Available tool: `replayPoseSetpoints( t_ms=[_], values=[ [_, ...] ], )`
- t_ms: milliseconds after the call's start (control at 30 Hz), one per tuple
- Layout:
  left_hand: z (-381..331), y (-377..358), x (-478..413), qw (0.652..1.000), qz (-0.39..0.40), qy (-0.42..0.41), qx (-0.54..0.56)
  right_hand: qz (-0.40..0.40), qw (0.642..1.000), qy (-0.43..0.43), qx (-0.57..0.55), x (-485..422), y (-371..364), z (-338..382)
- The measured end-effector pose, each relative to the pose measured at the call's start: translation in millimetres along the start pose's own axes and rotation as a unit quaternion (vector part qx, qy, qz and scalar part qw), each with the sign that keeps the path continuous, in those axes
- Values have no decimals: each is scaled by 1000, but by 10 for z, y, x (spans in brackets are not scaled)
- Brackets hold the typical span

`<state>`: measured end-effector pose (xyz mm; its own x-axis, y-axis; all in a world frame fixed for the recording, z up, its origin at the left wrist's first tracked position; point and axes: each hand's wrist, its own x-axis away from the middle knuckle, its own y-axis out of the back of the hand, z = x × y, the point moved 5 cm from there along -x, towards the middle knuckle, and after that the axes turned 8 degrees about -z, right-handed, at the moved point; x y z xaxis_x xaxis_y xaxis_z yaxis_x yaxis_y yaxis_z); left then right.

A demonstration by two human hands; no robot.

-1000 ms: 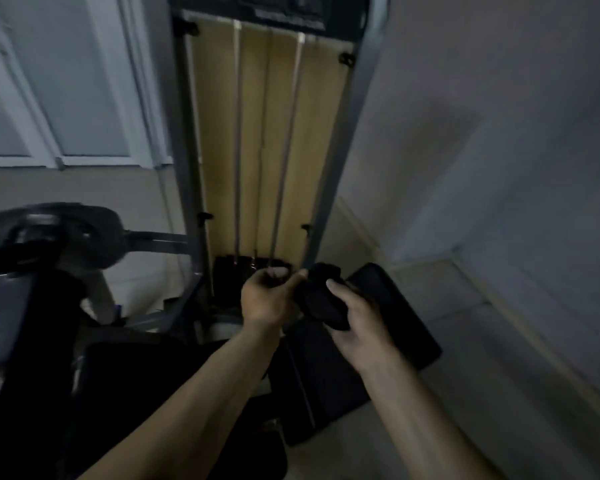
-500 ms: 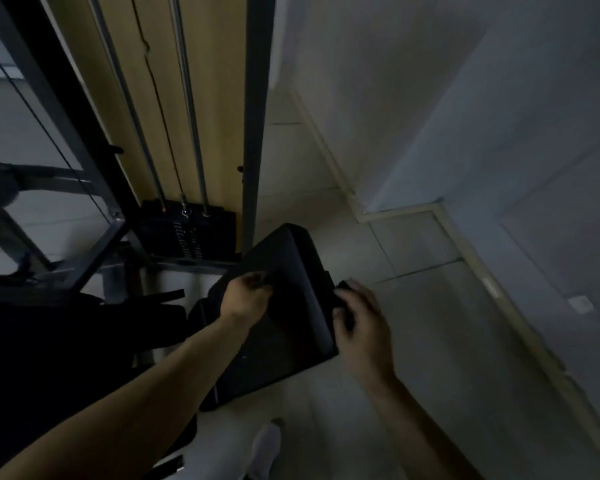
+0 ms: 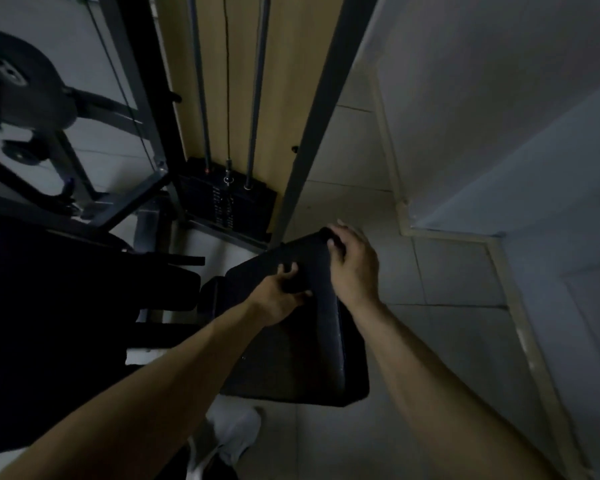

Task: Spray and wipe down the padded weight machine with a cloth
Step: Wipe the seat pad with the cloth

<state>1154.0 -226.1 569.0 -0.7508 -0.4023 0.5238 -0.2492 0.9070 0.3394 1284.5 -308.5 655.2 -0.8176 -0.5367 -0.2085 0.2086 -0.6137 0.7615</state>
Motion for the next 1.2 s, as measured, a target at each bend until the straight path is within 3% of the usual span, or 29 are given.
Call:
replayPoseSetpoints(
  t_ms=[100, 200, 400, 533, 633, 700, 833, 1000, 1100, 1200],
  values=[
    [-33, 39, 35, 1000, 19, -8, -4, 48, 998, 27, 36, -341, -122, 64],
    [-43, 83, 67, 999, 45, -22, -22, 78, 988, 92, 93, -103, 13, 107],
    [35, 165, 58, 994, 67, -52, -71, 183, 920, 272, 213, 1106, 443, 133],
    [110, 191, 89, 990, 71, -76, -97, 180, 891, 339, 243, 827, 310, 170],
    [208, 202, 73, 990, 50, -102, -86, 154, 894, 334, 256, 268, -87, 185],
    [329, 236, 38, 992, 21, -103, -70, 138, 913, 285, 259, -30, -312, 286],
    [594, 297, -41, 996, -42, -65, -35, 128, 927, 224, 273, -4, -367, 372],
    [714, 254, -168, 1000, 9, -11, 4, 260, 850, 353, 292, 1013, 13, 333],
    [761, 164, -236, 998, 38, 2, 40, 271, 802, 428, 317, 992, 102, 223],
    [840, 121, -268, 997, 44, -12, 58, 218, 816, 428, 322, 443, -128, 217]
  ],
)
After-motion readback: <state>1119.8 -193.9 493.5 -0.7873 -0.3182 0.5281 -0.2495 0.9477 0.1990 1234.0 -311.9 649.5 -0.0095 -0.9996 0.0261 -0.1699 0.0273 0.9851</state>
